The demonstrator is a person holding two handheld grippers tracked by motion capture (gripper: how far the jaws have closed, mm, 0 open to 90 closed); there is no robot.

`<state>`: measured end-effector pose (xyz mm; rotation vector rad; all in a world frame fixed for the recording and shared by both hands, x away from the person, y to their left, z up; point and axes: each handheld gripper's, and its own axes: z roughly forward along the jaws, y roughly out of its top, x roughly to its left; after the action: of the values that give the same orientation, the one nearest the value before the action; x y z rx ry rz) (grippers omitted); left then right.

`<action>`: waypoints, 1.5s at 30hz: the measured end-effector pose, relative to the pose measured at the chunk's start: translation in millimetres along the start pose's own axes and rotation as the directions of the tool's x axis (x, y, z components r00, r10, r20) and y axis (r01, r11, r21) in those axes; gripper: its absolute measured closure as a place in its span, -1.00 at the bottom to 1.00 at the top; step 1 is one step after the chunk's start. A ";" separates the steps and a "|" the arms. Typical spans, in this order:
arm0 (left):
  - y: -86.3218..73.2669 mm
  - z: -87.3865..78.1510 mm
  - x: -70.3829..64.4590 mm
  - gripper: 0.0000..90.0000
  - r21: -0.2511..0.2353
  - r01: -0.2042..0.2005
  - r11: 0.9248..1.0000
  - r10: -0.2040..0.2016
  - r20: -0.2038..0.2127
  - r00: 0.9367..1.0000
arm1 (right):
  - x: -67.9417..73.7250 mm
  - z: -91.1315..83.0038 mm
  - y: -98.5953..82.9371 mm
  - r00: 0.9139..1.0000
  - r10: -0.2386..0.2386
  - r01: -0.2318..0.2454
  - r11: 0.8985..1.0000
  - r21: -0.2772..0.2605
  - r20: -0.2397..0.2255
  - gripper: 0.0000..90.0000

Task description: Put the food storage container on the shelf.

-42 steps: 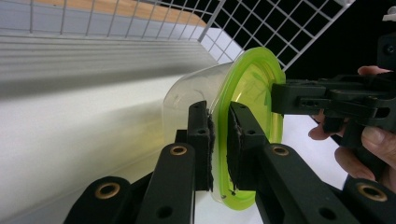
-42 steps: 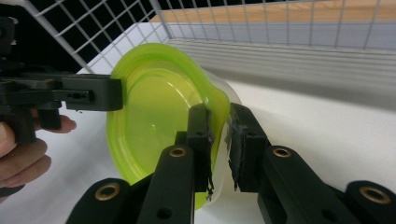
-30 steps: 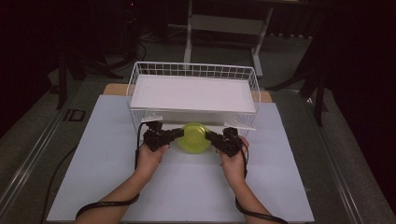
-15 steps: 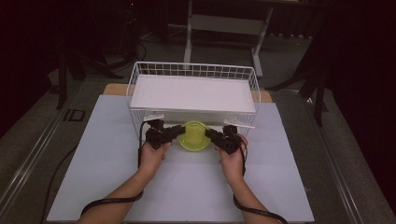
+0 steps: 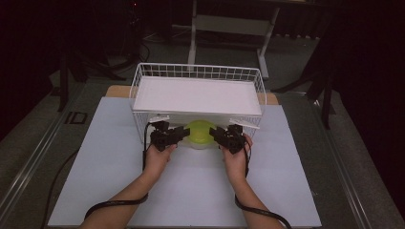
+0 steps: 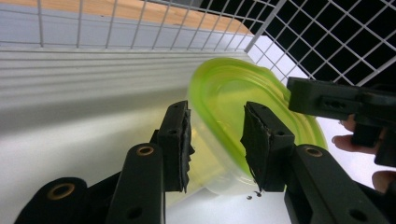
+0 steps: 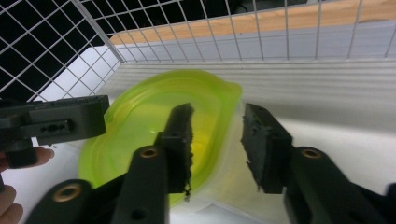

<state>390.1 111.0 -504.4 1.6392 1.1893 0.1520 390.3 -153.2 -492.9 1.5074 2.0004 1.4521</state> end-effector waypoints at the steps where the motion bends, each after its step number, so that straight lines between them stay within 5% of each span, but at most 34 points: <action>1: 0.3 -0.5 1.2 0.30 -0.006 -0.001 1.000 0.001 -0.003 1.000 | 0.0 -0.3 -0.1 1.000 -0.006 0.006 1.000 -0.002 0.002 0.27; 3: -0.1 -2.1 0.3 0.29 -0.016 0.038 0.999 -0.038 -0.017 0.999 | -0.3 -2.2 -0.2 1.000 -0.012 0.012 1.000 -0.010 0.009 0.23; 6: -1.4 -5.2 0.8 0.22 -0.019 0.029 0.999 -0.029 -0.009 1.000 | -0.2 -5.2 -0.2 1.000 -0.021 0.021 1.000 -0.011 -0.002 0.20; 7: -2.9 -6.3 -1.7 0.22 -0.025 0.063 0.998 -0.063 0.001 0.998 | 0.7 -6.7 -0.3 0.999 -0.033 0.033 0.999 -0.013 -0.004 0.19; 11: -4.7 -12.7 -0.3 0.15 -0.039 0.012 0.999 -0.012 0.010 1.000 | 4.4 -12.3 -1.2 0.999 -0.052 0.052 0.999 -0.014 -0.017 0.16; 17: -5.5 -23.4 -5.6 0.12 -0.045 -0.001 0.999 0.002 0.014 1.000 | 9.3 -23.1 -2.0 0.997 -0.071 0.070 0.997 -0.018 -0.031 0.16; 27: -16.5 -52.0 -14.2 -0.13 -0.077 -0.080 0.994 0.083 0.039 0.996 | 14.9 -42.3 -15.2 0.996 -0.078 0.078 0.997 -0.007 -0.052 0.24; 36: -31.1 -75.0 -24.4 -0.54 -0.131 -0.156 0.979 0.171 0.115 0.978 | 20.7 -45.8 -35.5 0.992 -0.112 0.114 0.993 0.029 -0.052 0.38; 43: -45.5 -88.1 -28.0 -0.94 -0.155 -0.206 0.966 0.226 0.121 0.967 | 26.6 -35.8 -50.8 0.987 -0.152 0.156 0.982 0.106 -0.046 0.88; 45: -49.1 -91.6 -28.6 -0.96 -0.158 -0.225 0.961 0.240 0.088 0.967 | 27.2 -32.3 -51.4 0.986 -0.161 0.165 0.979 0.119 -0.039 0.96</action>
<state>289.6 147.4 -490.6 1.6316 0.8812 0.2912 326.3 -147.0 -509.8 1.3375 2.2091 1.3162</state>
